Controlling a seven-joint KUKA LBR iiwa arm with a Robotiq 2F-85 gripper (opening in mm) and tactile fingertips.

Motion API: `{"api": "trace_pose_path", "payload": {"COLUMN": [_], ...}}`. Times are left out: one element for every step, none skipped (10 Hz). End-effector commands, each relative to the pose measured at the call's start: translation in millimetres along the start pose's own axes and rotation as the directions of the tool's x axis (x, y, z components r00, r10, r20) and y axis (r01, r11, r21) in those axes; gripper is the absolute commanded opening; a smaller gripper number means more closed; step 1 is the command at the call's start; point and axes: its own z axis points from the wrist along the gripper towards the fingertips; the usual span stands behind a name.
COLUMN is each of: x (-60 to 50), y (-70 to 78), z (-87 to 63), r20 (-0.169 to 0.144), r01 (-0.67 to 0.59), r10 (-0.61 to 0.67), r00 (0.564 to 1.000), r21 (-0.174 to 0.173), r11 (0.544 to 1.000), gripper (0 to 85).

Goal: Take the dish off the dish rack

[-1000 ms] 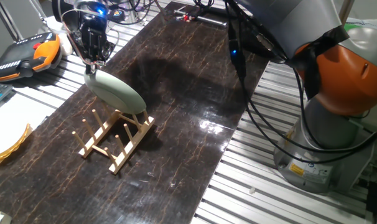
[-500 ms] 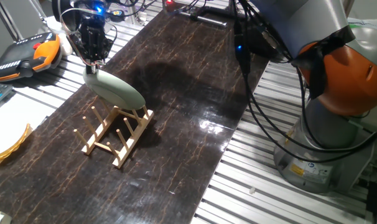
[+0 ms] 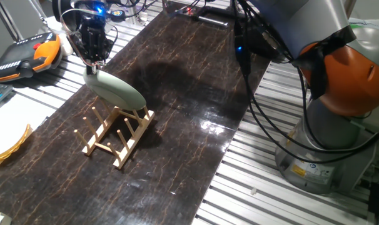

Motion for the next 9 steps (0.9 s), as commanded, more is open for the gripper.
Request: {"api": "trace_pose_path", "payload": {"x": [0.0, 0.0, 0.0, 0.0, 0.0, 0.0, 0.0, 0.0, 0.0], "y": [0.1, 0.1, 0.1, 0.1, 0.1, 0.1, 0.1, 0.1, 0.1], "z": [0.0, 0.0, 0.0, 0.0, 0.0, 0.0, 0.0, 0.0, 0.0], "r20": [-0.001, 0.002, 0.003, 0.009, 0.011, 0.011, 0.013, 0.026, 0.033], "r01": [-0.007, 0.000, 0.003, 0.007, 0.009, 0.010, 0.009, 0.006, 0.005], "r10": [0.007, 0.000, -0.002, -0.006, -0.009, -0.009, -0.008, -0.005, -0.004], "r00": [1.000, 1.000, 1.000, 1.000, 1.000, 1.000, 1.000, 1.000, 0.999], "r21": [-0.035, -0.033, -0.036, -0.027, -0.026, -0.027, -0.033, -0.042, -0.050], "r11": [0.999, 0.999, 0.999, 1.000, 1.000, 1.000, 0.999, 0.999, 0.999], "gripper": [0.7, 0.7, 0.7, 0.7, 0.7, 0.7, 0.7, 0.7, 0.7]}}
